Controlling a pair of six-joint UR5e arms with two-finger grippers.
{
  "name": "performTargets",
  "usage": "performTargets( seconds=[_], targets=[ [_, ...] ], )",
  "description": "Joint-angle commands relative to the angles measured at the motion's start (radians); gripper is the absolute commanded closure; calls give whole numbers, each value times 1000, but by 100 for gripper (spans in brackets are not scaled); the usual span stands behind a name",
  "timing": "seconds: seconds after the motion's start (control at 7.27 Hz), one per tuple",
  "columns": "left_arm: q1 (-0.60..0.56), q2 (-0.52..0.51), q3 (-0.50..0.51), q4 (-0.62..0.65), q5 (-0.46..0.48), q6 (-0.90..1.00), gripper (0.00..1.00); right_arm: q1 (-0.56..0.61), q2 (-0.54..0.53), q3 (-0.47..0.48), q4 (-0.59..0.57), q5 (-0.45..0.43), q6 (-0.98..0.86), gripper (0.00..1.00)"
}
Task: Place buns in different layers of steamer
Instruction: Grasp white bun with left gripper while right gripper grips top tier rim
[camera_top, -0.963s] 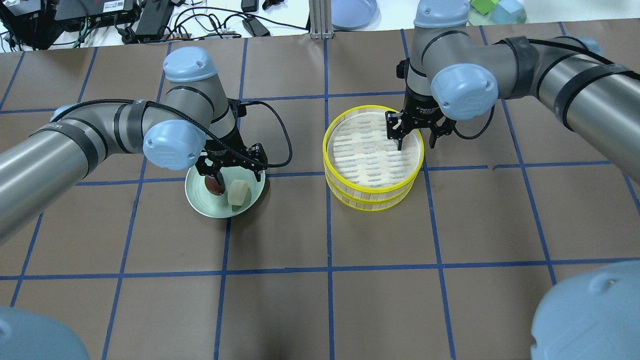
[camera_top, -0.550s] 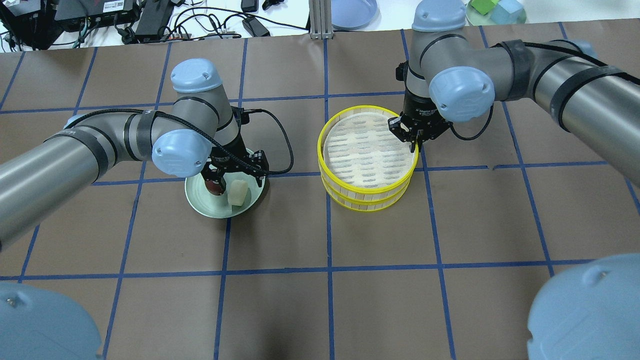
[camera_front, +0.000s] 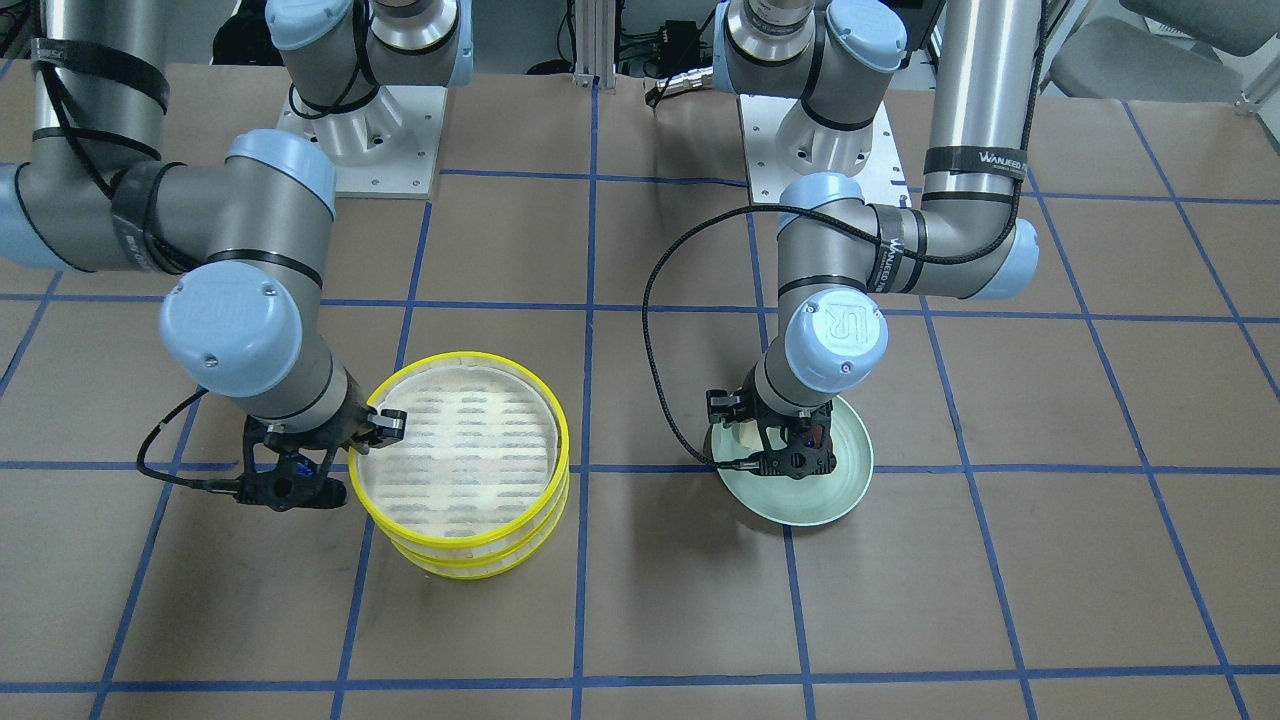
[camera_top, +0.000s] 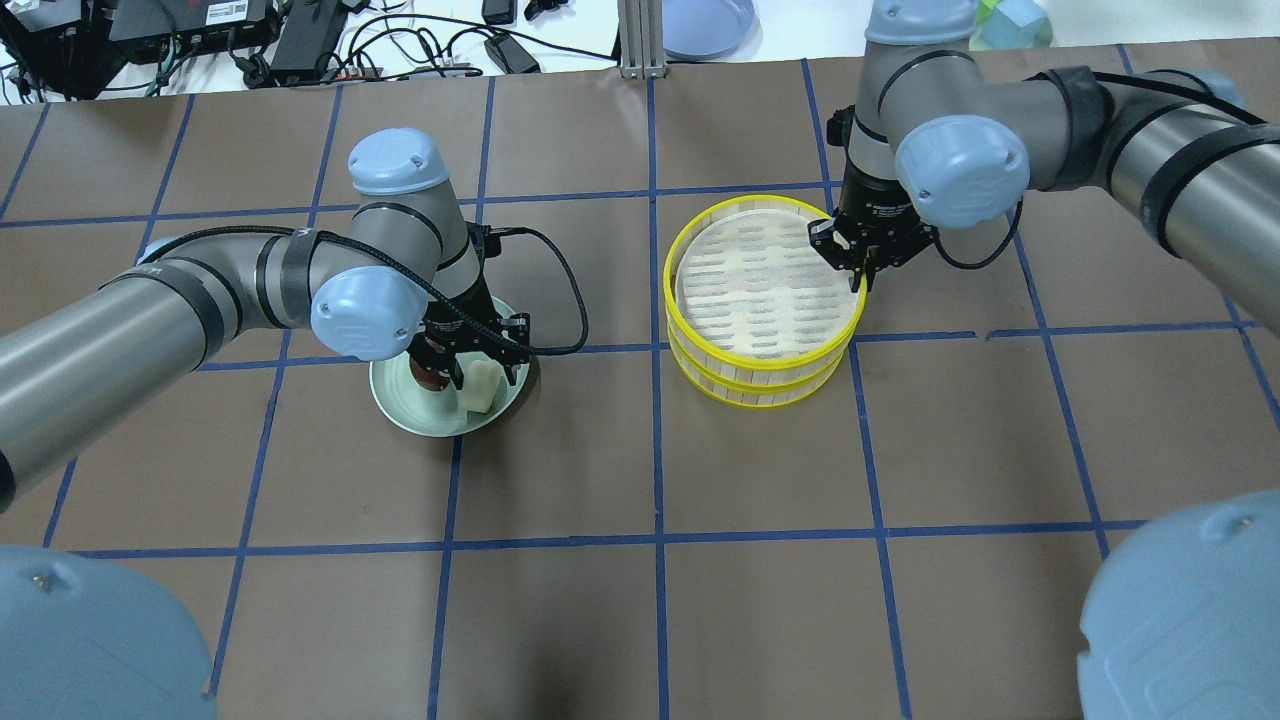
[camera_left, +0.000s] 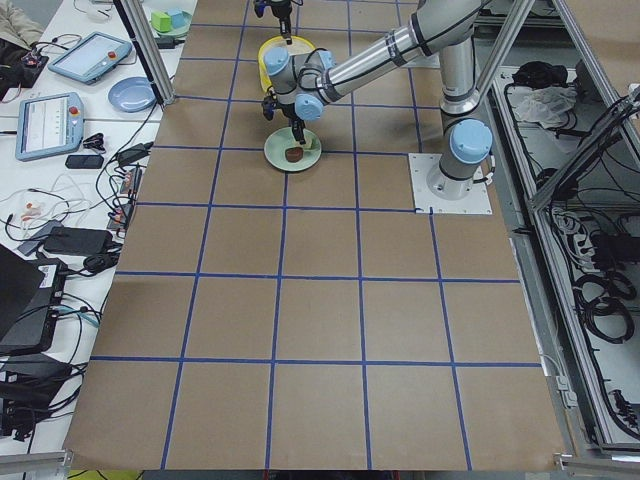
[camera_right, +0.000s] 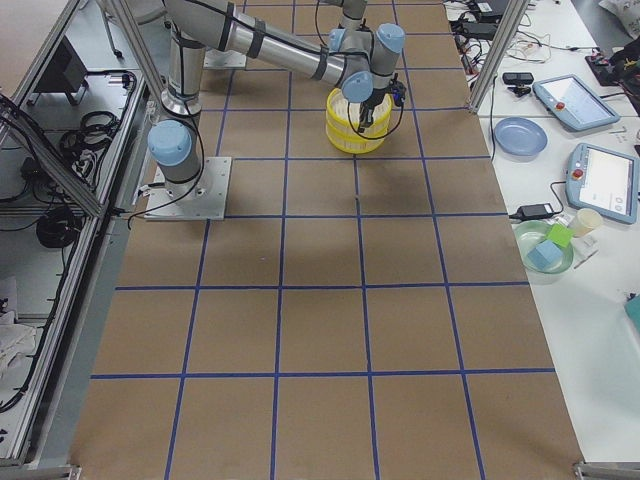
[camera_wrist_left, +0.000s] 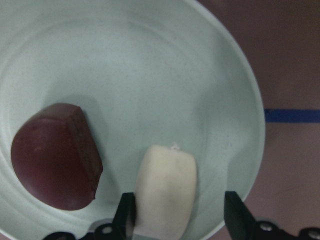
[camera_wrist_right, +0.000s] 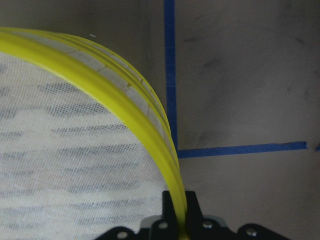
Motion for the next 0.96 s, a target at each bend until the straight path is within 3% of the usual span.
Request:
performTargets(
  seconds=[0.0, 0.14, 0.55, 0.83],
  targets=[
    [0, -1, 0, 23, 4, 32, 70, -54, -9, 2, 9, 12, -19, 100],
    [0, -1, 0, 23, 21, 76, 84, -54, -9, 2, 9, 12, -19, 100],
    [9, 3, 4, 23, 52, 156, 90, -52, -9, 5, 14, 17, -14, 100],
    [9, 57, 71, 10, 64, 163, 89, -46, -1, 5, 3, 19, -8, 100]
  ],
)
